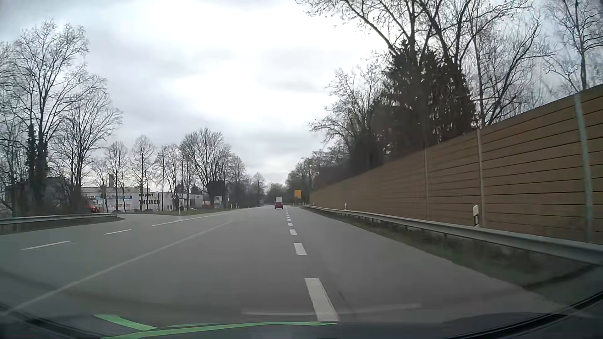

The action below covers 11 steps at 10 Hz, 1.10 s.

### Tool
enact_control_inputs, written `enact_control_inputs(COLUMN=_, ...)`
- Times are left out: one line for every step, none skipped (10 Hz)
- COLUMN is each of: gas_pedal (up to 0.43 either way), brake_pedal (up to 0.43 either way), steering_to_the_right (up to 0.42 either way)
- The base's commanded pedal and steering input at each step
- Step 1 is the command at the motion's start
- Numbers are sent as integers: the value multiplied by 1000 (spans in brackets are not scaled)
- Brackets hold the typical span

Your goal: Follow the waypoints while adhering to traffic rules and regulations

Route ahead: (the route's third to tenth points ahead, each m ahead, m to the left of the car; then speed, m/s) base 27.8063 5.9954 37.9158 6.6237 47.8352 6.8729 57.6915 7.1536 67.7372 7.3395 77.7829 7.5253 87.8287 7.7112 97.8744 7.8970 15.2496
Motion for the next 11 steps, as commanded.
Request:
enact_control_inputs(gas_pedal=0, brake_pedal=0, steering_to_the_right=-3)
enact_control_inputs(gas_pedal=0, brake_pedal=0, steering_to_the_right=-3)
enact_control_inputs(gas_pedal=0, brake_pedal=0, steering_to_the_right=-3)
enact_control_inputs(gas_pedal=0, brake_pedal=0, steering_to_the_right=-3)
enact_control_inputs(gas_pedal=0, brake_pedal=0, steering_to_the_right=-3)
enact_control_inputs(gas_pedal=0, brake_pedal=0, steering_to_the_right=-3)
enact_control_inputs(gas_pedal=0, brake_pedal=0, steering_to_the_right=-3)
enact_control_inputs(gas_pedal=0, brake_pedal=0, steering_to_the_right=-3)
enact_control_inputs(gas_pedal=0, brake_pedal=0, steering_to_the_right=-3)
enact_control_inputs(gas_pedal=0, brake_pedal=0, steering_to_the_right=-3)
enact_control_inputs(gas_pedal=0, brake_pedal=0, steering_to_the_right=-2)
